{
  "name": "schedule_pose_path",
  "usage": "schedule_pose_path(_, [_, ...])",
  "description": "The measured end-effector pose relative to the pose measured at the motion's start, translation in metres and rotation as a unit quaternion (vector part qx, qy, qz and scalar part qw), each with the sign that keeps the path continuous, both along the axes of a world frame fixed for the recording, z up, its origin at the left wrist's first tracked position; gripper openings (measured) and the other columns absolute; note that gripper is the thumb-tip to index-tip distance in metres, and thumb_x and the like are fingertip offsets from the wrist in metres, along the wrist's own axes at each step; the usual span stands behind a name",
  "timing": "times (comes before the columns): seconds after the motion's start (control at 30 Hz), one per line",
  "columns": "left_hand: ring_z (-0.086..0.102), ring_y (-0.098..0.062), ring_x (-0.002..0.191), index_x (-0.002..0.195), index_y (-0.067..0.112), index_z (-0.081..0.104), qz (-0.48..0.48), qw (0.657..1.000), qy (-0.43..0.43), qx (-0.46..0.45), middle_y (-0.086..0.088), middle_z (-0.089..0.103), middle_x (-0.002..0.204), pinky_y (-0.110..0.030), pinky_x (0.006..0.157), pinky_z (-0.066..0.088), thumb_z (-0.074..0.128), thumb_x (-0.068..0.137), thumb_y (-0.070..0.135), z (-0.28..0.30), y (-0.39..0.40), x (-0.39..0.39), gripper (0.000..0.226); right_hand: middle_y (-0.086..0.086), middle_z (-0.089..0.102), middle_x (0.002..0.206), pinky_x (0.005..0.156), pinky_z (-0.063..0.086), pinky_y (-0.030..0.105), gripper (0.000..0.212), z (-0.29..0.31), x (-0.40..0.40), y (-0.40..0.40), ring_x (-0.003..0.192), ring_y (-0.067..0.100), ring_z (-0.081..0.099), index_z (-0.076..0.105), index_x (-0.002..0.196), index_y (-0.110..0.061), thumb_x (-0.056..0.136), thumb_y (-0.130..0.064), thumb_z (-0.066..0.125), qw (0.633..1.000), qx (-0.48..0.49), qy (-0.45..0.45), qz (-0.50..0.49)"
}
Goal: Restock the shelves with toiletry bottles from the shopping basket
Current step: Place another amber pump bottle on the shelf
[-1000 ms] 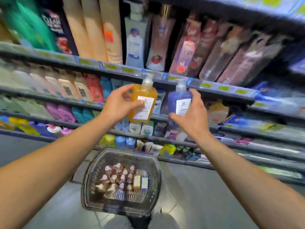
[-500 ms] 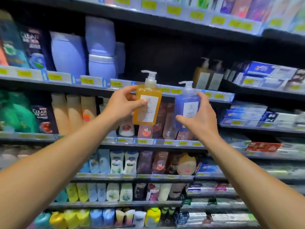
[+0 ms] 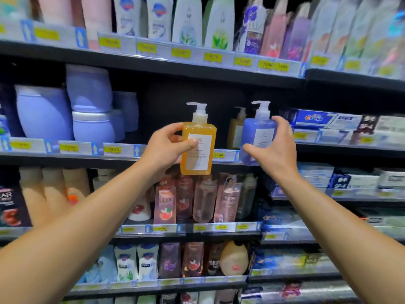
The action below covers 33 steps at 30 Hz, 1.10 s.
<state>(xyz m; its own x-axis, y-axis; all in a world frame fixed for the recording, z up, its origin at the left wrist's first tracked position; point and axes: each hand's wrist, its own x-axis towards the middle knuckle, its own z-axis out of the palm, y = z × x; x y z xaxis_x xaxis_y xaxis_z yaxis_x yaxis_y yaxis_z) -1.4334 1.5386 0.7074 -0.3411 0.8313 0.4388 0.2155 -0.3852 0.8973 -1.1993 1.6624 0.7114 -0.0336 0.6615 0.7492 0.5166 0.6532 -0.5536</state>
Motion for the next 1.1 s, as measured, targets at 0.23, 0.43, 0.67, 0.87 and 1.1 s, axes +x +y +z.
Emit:
schedule_pose_path(0.23, [0.071,-0.011,0.093,0.118,0.036,0.064,0.023,0.999,0.024,-0.018,0.006,0.075,0.095,-0.040,0.075,0.060,0.075,0.084,0.023,-0.004,0.040,0.013,0.038,-0.002,0.041,0.133,0.085,0.033,0.024,0.090,0.011,-0.006,0.060,0.108,0.008,0.040,0.034,0.137,-0.022,0.064,-0.039,0.082,0.999,0.015,0.043,0.003])
schedule_pose_path(0.43, [0.072,-0.011,0.091,0.120,0.034,0.063,0.045,0.998,0.037,-0.031,0.006,0.075,0.095,-0.041,0.075,0.061,0.075,0.084,0.026,-0.003,0.058,0.016,0.038,-0.001,0.041,0.129,0.081,0.035,0.029,0.088,0.003,-0.020,0.092,0.105,0.013,0.044,0.034,0.135,-0.019,0.064,-0.037,0.083,1.000,-0.002,0.012,-0.001])
schedule_pose_path(0.67, [0.071,-0.006,0.092,0.123,0.035,0.061,0.055,0.997,0.041,-0.031,0.011,0.074,0.096,-0.034,0.072,0.061,0.074,0.085,0.029,-0.003,0.067,0.013,0.041,0.003,0.042,0.132,0.078,0.037,0.033,0.089,-0.024,-0.027,0.101,0.109,0.024,0.051,0.032,0.136,-0.019,0.066,-0.047,0.080,0.998,-0.033,-0.041,-0.044])
schedule_pose_path(0.87, [0.071,-0.004,0.091,0.124,0.035,0.060,0.051,0.997,0.037,-0.035,0.011,0.074,0.097,-0.020,0.059,0.057,0.073,0.085,0.028,-0.005,0.070,0.013,0.041,0.007,0.038,0.136,0.102,0.037,0.040,0.083,-0.017,-0.019,0.093,0.123,0.028,0.038,0.037,0.137,-0.016,0.071,-0.043,0.078,0.990,0.073,-0.099,-0.071])
schedule_pose_path(1.1, [0.073,-0.009,0.087,0.122,0.029,0.062,0.042,0.998,0.020,-0.032,0.004,0.075,0.096,-0.029,0.061,0.059,0.072,0.087,0.023,0.000,0.074,0.014,0.038,0.006,0.048,0.119,0.092,0.042,0.040,0.049,-0.011,-0.033,0.092,0.110,0.028,0.044,0.054,0.123,-0.017,0.080,-0.034,0.071,0.956,0.155,-0.223,-0.109])
